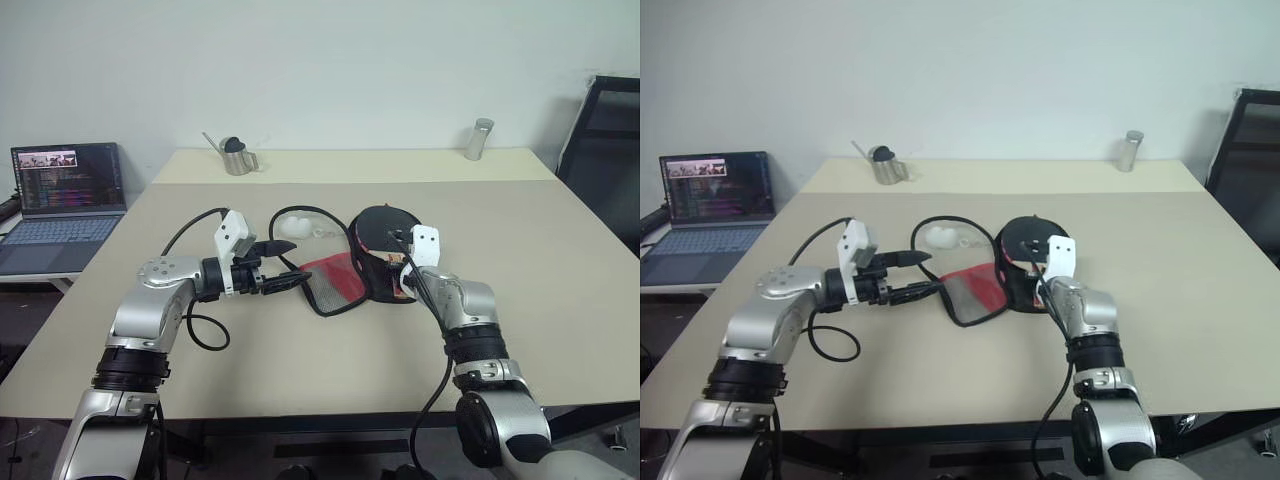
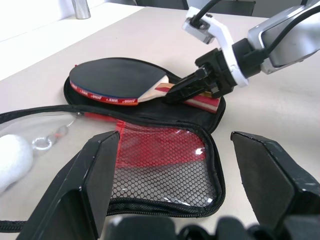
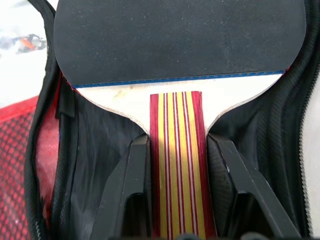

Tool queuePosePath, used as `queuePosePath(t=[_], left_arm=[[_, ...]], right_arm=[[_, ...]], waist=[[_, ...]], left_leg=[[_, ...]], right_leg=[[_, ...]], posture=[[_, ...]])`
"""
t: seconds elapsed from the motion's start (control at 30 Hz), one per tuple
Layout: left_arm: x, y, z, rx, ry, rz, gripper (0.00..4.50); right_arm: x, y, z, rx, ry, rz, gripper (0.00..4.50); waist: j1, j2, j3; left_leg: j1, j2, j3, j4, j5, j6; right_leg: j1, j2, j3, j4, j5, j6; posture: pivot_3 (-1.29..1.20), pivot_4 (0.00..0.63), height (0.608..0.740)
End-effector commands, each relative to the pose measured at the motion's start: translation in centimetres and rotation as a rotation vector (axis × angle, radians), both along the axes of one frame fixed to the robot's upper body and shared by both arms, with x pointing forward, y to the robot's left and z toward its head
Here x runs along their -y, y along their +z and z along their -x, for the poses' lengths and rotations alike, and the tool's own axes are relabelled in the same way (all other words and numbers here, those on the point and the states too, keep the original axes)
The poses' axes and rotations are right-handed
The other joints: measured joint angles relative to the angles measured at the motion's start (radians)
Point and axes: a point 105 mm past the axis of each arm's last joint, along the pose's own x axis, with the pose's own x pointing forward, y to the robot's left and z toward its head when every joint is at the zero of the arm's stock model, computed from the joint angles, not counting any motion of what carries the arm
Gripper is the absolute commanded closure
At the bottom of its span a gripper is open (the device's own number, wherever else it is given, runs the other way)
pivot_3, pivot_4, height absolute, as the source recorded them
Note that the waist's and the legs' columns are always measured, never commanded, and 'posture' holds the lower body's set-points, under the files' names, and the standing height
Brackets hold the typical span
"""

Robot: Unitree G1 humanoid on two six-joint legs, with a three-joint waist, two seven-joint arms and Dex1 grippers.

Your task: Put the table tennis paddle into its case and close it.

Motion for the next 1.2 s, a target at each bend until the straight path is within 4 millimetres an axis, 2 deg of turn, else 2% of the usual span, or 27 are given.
queuePosePath(t=[0.03, 0.23, 0.3, 0.37, 0.57, 0.73, 0.83, 0.93, 1.03, 1.1, 1.2], left_arm=[[0.0, 1.6, 0.3, 0.066, -0.005, 0.001, 0.6], [0.0, 1.5, 0.3, 0.065, -0.002, 0.0, 0.6], [0.0, 1.4, 0.3, 0.064, 0.0, 0.0, 0.6], [0.0, 1.4, 0.3, 0.063, 0.001, 0.0, 0.6], [-0.1, 1.3, 0.3, 0.064, 0.005, -0.001, 0.6], [-0.7, 1.1, 0.3, 0.059, 0.035, 0.0, 0.6], [-1.8, 0.6, 0.3, 0.044, 0.078, -0.004, 0.6], [-2.9, -0.1, 0.3, 0.011, 0.11, -0.007, 0.6], [-4.0, -0.7, 0.3, -0.01, 0.136, -0.021, 0.6], [-4.9, -1.1, -0.1, -0.017, 0.168, -0.039, 0.6], [-5.8, -1.8, -0.7, -0.025, 0.204, -0.064, 0.6]], right_arm=[[-0.2, 2.0, -0.8, 0.083, 0.004, 0.013, 3.36], [-0.2, 1.4, -0.8, 0.056, -0.002, 0.026, 3.36], [-0.3, 1.5, -0.9, 0.056, -0.004, 0.023, 2.64], [-0.5, 1.7, -0.8, 0.06, -0.001, 0.021, 2.2], [-0.7, 2.3, -0.6, 0.075, 0.003, 0.027, 0.03], [-2.0, 4.7, 0.8, 0.146, 0.109, 0.015, 0.01], [-3.7, 7.3, 3.4, 0.221, 0.311, -0.012, 0.01], [-3.9, 9.1, 6.4, 0.305, 0.512, 0.025, 0.01], [-3.3, 10.4, 8.6, 0.377, 0.654, 0.075, 0.01], [-2.1, 11.4, 9.5, 0.439, 0.736, 0.136, 0.01], [-0.7, 11.9, 10.7, 0.435, 0.843, 0.157, 0.01]], waist=[[0.0, 0.0, 0.0], [0.0, 0.0, 0.0], [-0.001, 0.0, 0.0], [0.0, 0.0, 0.0], [0.0, 0.0, 0.0], [0.0, 0.0, 0.0], [0.0, 0.0, 0.0], [0.001, 0.0, 0.0], [0.005, 0.0, 0.0], [0.008, 0.0, 0.0], [0.009, -0.001, 0.0]], left_leg=[[0.0, 0.0, 0.0, 0.0, 0.0, 0.0], [0.0, 0.0, 0.0, 0.0, 0.0, 0.0], [0.0, 0.0, 0.0, 0.0, 0.0, 0.0], [0.0, 0.0, 0.0, 0.0, 0.0, 0.0], [0.0, 0.0, 0.0, 0.0, 0.0, 0.0], [0.0, 0.0, 0.0, 0.0, 0.0, 0.0], [0.0, 0.0, 0.0, 0.0, 0.0, 0.0], [0.0, 0.001, -0.001, 0.0, 0.0, 0.0], [0.0, 0.001, -0.001, 0.0, 0.0, 0.0], [0.0, 0.001, -0.001, 0.0, -0.001, 0.001], [0.0, 0.001, -0.001, 0.001, -0.001, 0.001]], right_leg=[[0.0, 0.0, 0.0, 0.0, 0.0, 0.0], [0.0, 0.0, 0.0, 0.0, 0.0, 0.0], [0.0, 0.0, 0.0, 0.0, 0.0, 0.0], [0.0, 0.0, 0.0, 0.0, 0.0, 0.0], [0.0, 0.0, 0.0, 0.0, 0.0, 0.0], [0.0, 0.0, 0.0, 0.0, 0.0, 0.0], [0.0, 0.0, 0.0, 0.0, 0.0, 0.0], [0.0, 0.0, 0.0, 0.0, 0.0, 0.0], [0.001, 0.0, -0.001, -0.001, 0.0, 0.0], [0.001, 0.0, -0.002, -0.002, 0.0, 0.0], [0.001, 0.0, -0.002, -0.002, 0.0, 0.0]], posture=[[0.0, 0.15, 0.74], [0.0, 0.15, 0.74], [0.0, 0.15, 0.74], [0.0, 0.15, 0.74], [0.0, 0.15, 0.74], [0.0, 0.15, 0.74], [0.0, 0.15, 0.74], [0.0, 0.15, 0.74], [0.0, 0.15, 0.74], [0.0, 0.15, 0.74], [0.0, 0.15, 0.74]])
